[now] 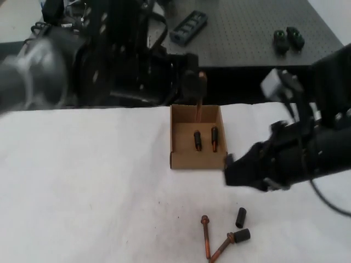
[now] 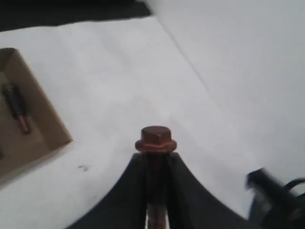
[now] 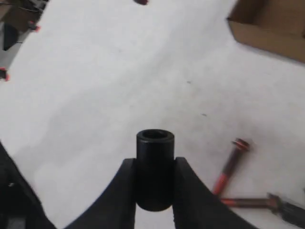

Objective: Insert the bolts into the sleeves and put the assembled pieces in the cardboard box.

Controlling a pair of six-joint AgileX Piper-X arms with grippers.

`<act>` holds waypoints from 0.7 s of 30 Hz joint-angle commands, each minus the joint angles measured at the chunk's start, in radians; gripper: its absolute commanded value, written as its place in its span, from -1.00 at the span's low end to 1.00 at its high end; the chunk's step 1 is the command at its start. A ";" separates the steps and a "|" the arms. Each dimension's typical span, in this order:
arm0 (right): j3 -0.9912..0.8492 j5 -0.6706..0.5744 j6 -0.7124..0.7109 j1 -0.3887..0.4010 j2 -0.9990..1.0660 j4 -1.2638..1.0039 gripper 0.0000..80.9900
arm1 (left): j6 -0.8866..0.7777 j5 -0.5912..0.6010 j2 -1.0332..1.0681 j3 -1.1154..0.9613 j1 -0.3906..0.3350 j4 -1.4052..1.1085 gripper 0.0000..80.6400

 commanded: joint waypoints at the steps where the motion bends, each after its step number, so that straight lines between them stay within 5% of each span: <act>1: 0.030 -0.033 0.128 0.084 -0.011 -0.206 -0.88 | -0.155 0.040 -0.076 0.086 -0.001 -0.271 -0.98; 6: 0.036 0.002 0.206 0.104 -0.011 -0.384 -0.88 | -0.268 0.034 -0.136 0.140 0.003 -0.404 -0.98; 21: 0.034 0.027 0.241 0.104 -0.014 -0.497 -0.88 | -0.243 0.037 -0.141 0.140 0.003 -0.404 -0.98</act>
